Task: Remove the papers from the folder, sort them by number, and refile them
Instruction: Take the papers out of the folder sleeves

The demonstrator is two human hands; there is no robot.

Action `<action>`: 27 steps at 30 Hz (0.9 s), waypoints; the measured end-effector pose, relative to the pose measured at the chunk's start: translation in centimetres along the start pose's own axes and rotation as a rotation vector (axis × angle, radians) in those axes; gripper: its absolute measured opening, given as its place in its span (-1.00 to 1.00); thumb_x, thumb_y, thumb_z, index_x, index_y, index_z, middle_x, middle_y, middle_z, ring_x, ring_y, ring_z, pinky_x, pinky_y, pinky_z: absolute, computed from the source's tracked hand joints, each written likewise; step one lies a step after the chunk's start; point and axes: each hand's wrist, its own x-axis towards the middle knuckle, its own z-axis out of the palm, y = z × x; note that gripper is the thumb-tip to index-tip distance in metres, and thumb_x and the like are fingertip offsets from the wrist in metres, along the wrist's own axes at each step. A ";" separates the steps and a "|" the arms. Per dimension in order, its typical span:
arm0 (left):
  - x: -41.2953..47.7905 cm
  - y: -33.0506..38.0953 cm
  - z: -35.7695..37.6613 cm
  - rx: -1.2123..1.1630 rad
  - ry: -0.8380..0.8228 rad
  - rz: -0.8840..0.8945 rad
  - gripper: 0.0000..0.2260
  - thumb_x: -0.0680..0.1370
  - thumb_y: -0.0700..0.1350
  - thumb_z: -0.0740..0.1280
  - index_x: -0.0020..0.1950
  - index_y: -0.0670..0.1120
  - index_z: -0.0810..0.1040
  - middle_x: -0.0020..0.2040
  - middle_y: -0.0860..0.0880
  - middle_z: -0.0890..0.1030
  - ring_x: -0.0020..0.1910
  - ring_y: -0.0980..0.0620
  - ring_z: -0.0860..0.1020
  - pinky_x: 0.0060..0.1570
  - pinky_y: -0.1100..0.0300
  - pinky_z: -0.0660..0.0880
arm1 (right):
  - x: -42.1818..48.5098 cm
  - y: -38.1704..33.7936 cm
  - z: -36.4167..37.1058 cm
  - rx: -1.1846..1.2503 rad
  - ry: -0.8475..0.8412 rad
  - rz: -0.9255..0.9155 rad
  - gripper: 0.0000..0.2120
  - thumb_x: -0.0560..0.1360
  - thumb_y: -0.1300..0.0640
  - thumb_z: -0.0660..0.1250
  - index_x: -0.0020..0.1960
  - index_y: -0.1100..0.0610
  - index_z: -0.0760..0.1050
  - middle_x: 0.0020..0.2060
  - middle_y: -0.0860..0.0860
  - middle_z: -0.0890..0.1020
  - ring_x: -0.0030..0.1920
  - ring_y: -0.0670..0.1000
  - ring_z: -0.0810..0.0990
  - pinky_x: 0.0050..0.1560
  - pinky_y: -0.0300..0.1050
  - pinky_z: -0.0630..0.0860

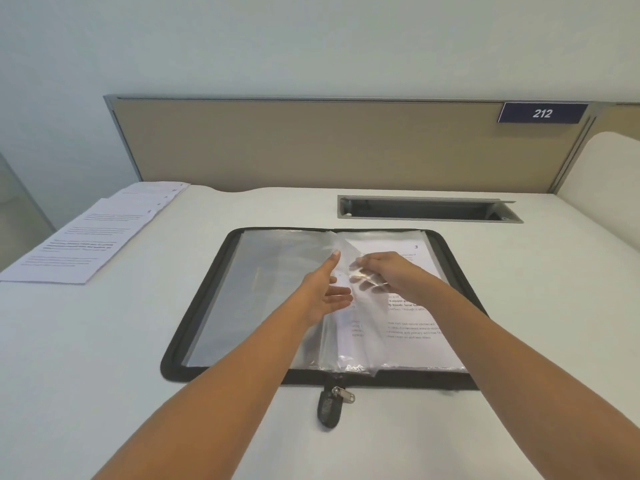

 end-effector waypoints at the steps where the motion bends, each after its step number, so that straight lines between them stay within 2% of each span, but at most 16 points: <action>1: -0.1 0.3 0.1 -0.021 -0.008 -0.001 -0.48 0.53 0.20 0.25 0.18 -0.25 0.40 -0.06 -0.19 0.56 -0.19 -0.05 0.58 -0.27 0.17 0.57 | 0.0 -0.3 0.5 0.008 -0.019 -0.005 -0.78 0.60 0.05 0.20 0.04 0.13 0.56 -0.11 0.04 0.64 -0.20 -0.03 0.58 -0.20 -0.25 0.47; 3: -0.1 0.7 0.0 -0.047 0.027 0.035 -0.57 0.54 0.12 0.29 0.16 -0.23 0.46 -0.13 -0.14 0.57 -0.28 -0.01 0.57 -0.45 0.23 0.54 | 0.1 -0.5 1.5 0.017 -0.072 -0.012 -0.71 0.60 0.01 0.19 0.11 0.18 0.56 -0.09 0.05 0.59 -0.17 -0.03 0.54 -0.21 -0.25 0.46; 5: 0.1 0.9 -0.5 -0.047 0.115 0.094 -0.79 0.55 -0.07 0.32 0.04 -0.21 0.51 -0.21 -0.11 0.56 -0.35 0.02 0.54 -0.59 0.32 0.46 | 0.0 -0.5 2.2 0.034 -0.138 -0.024 -0.65 0.60 -0.04 0.16 0.13 0.19 0.55 -0.05 0.04 0.59 -0.11 -0.04 0.56 -0.13 -0.22 0.48; 7: 0.5 1.1 -1.7 -0.034 0.176 0.122 -0.94 0.54 -0.26 0.29 -0.12 -0.24 0.51 -0.30 -0.11 0.56 -0.46 0.02 0.55 -0.58 0.30 0.48 | 0.0 -0.2 2.5 0.072 -0.175 -0.047 -0.63 0.61 -0.06 0.13 0.12 0.18 0.55 0.01 0.03 0.62 -0.04 -0.04 0.58 -0.08 -0.19 0.49; 9: 1.0 1.4 -3.3 -0.022 0.190 0.121 -0.89 0.52 -0.35 0.23 -0.19 -0.28 0.50 -0.45 -0.11 0.58 -0.58 0.03 0.54 -0.55 0.28 0.50 | 0.0 0.5 2.5 0.080 -0.122 -0.074 -0.67 0.61 -0.03 0.13 0.07 0.15 0.57 0.00 0.01 0.63 -0.02 -0.03 0.58 -0.05 -0.18 0.49; 11: 1.2 1.8 -5.3 0.042 0.198 0.123 -0.83 0.55 -0.34 0.20 -0.22 -0.29 0.50 -0.54 -0.08 0.57 -0.62 0.06 0.53 -0.57 0.30 0.49 | 0.3 1.6 2.1 0.019 0.002 -0.083 -0.75 0.60 0.02 0.18 0.00 0.12 0.57 -0.03 -0.01 0.63 -0.02 -0.01 0.57 -0.04 -0.16 0.49; 14: 1.1 2.9 -8.4 0.146 0.249 0.112 -0.86 0.57 -0.30 0.21 -0.17 -0.26 0.49 -0.55 -0.06 0.57 -0.62 0.07 0.53 -0.60 0.30 0.48 | 0.9 3.4 1.3 -0.101 0.149 -0.063 -0.83 0.55 0.04 0.28 -0.02 0.11 0.58 -0.02 0.04 0.62 -0.06 -0.01 0.55 -0.10 -0.18 0.48; 17: 1.8 4.2 -11.5 0.247 0.385 0.144 -0.88 0.54 -0.32 0.28 -0.20 -0.23 0.49 -0.57 -0.03 0.54 -0.65 0.10 0.50 -0.53 0.26 0.47 | 1.1 4.6 0.6 -0.227 0.209 -0.063 -0.82 0.56 0.06 0.28 0.06 0.13 0.56 -0.03 0.00 0.57 -0.06 -0.03 0.50 -0.23 -0.30 0.41; 19: 2.3 4.9 -13.1 0.313 0.481 0.177 -0.88 0.51 -0.35 0.32 -0.23 -0.24 0.51 -0.49 -0.08 0.55 -0.60 0.06 0.52 -0.48 0.22 0.52 | 1.6 5.4 0.2 -0.298 0.235 -0.075 -0.83 0.55 0.08 0.28 0.06 0.14 0.56 -0.04 0.00 0.56 -0.02 -0.01 0.52 -0.27 -0.32 0.38; 21: 2.9 5.5 -14.2 0.365 0.541 0.218 -0.86 0.50 -0.39 0.30 -0.24 -0.25 0.53 -0.42 -0.08 0.57 -0.61 0.04 0.53 -0.50 0.23 0.54 | 2.2 5.9 -0.2 -0.344 0.274 -0.085 -0.85 0.54 0.09 0.30 0.05 0.13 0.56 -0.01 0.00 0.55 0.09 0.03 0.53 -0.16 -0.25 0.42; 23: 3.4 5.9 -14.7 0.453 0.589 0.252 -0.90 0.51 -0.40 0.28 -0.14 -0.27 0.56 -0.40 -0.05 0.56 -0.67 0.10 0.49 -0.62 0.32 0.42 | 2.9 6.4 -0.6 -0.418 0.296 -0.095 -0.83 0.52 0.06 0.33 0.07 0.10 0.55 0.10 0.01 0.54 0.20 0.03 0.48 0.07 -0.16 0.39; 24: 3.7 6.1 -15.0 0.506 0.625 0.278 -0.89 0.50 -0.39 0.28 -0.08 -0.27 0.58 -0.42 -0.03 0.56 -0.66 0.12 0.49 -0.60 0.31 0.42 | 3.1 6.8 -0.8 -0.469 0.296 -0.104 -0.80 0.52 0.04 0.33 0.10 0.09 0.54 0.16 0.01 0.53 0.23 0.03 0.46 0.15 -0.12 0.36; 27: 4.7 6.7 -15.6 0.618 0.696 0.351 -0.88 0.48 -0.37 0.30 -0.09 -0.25 0.62 -0.37 -0.06 0.58 -0.52 0.10 0.56 -0.26 0.18 0.57 | 3.2 7.9 -1.3 -0.638 0.276 -0.163 -0.75 0.51 0.00 0.32 0.15 0.07 0.51 0.21 -0.02 0.51 0.26 0.03 0.43 0.25 -0.05 0.34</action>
